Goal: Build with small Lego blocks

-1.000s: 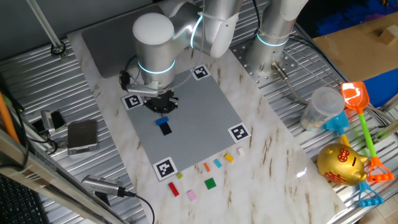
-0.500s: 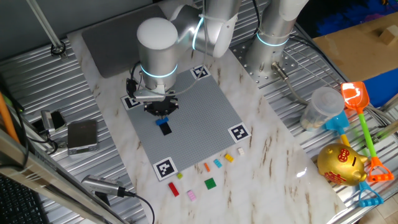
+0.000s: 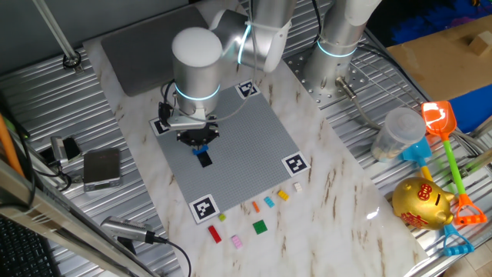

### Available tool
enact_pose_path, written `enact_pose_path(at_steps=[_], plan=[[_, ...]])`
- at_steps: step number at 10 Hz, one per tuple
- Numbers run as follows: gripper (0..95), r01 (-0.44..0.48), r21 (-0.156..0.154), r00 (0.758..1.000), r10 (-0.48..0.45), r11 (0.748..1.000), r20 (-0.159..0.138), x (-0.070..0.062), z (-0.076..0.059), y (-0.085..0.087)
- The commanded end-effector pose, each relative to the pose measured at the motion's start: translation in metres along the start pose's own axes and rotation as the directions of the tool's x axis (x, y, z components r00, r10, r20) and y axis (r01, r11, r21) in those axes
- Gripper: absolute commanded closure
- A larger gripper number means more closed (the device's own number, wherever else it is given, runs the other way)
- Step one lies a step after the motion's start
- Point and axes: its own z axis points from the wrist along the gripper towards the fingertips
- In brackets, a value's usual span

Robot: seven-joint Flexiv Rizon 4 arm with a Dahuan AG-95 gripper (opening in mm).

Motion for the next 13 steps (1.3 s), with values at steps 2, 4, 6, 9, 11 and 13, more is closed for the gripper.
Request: enact_pose_path(at_steps=[2,4,6,9,11,13], plan=[[95.0,0.032,0.006,0.999,-0.032,0.999,-0.002,0.0008,0.0011,-0.0001],[95.0,0.036,0.006,0.999,-0.036,0.999,-0.001,0.0008,0.0012,-0.0001],[95.0,0.046,0.008,0.999,-0.046,0.999,-0.001,0.001,0.0012,0.0001],[95.0,0.035,0.009,0.999,-0.035,0.999,-0.004,0.0011,0.0013,0.0003],[95.0,0.041,0.005,0.999,-0.041,0.999,-0.001,0.0011,0.0013,0.0003],[95.0,0.072,0.004,0.997,-0.072,0.997,0.0,0.0011,0.0013,0.0003]])
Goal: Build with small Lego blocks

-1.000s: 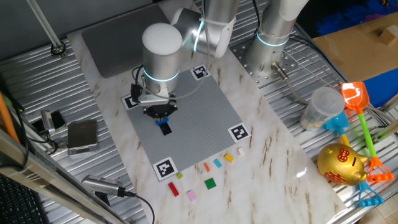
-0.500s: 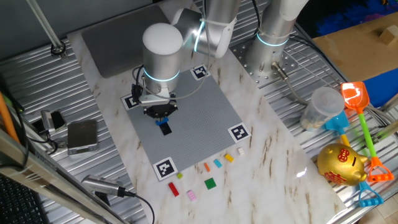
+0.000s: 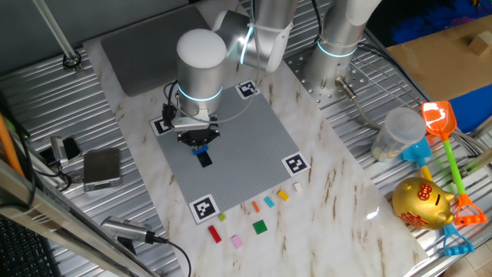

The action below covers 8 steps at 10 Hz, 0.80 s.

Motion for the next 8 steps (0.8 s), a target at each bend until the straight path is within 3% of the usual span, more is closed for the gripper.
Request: enact_pose_path(at_steps=[1,2,4,8], plan=[[95.0,0.048,-0.01,0.999,-0.048,0.999,0.0,-0.0007,-0.0001,0.0001],[95.0,0.052,-0.009,0.999,-0.053,0.999,-0.008,-0.0007,-0.0001,0.0001],[95.0,0.084,-0.013,0.996,-0.084,0.996,0.018,-0.0006,0.0,0.0001],[95.0,0.116,-0.015,0.993,-0.115,0.993,0.029,-0.0011,0.0017,0.0008]])
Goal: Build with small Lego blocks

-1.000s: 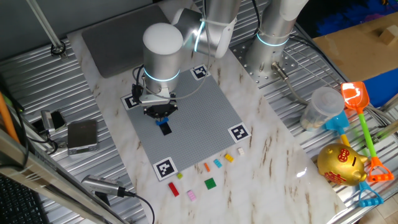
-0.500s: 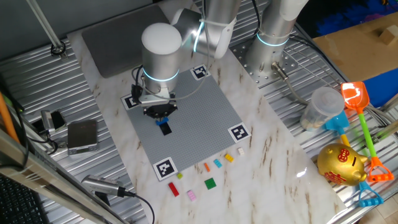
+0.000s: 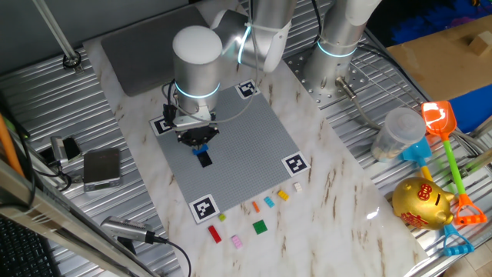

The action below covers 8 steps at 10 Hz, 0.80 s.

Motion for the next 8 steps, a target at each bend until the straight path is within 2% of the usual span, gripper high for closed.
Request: enact_pose_path(at_steps=[1,8], plan=[[95.0,0.006,-0.001,1.0,-0.006,1.0,0.009,-0.0024,0.0014,-0.0001],[95.0,0.026,0.001,1.0,-0.026,1.0,0.005,0.0002,0.0058,0.0055]])
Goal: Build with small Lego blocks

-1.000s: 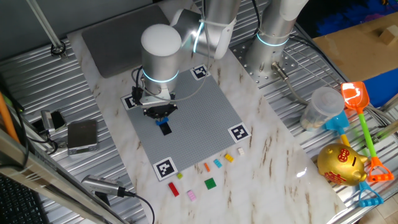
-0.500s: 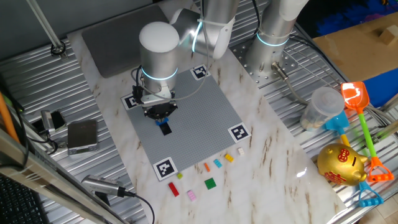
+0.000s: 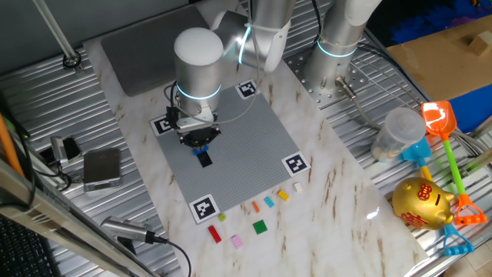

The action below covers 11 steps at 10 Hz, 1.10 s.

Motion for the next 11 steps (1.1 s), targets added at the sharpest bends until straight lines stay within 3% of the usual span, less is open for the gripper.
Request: enact_pose_path(at_steps=[1,11], plan=[[95.0,0.001,0.002,1.0,-0.001,1.0,0.001,0.0,0.0008,-0.0006],[95.0,0.037,0.006,0.999,-0.037,0.999,0.006,0.0008,0.0045,-0.0019]])
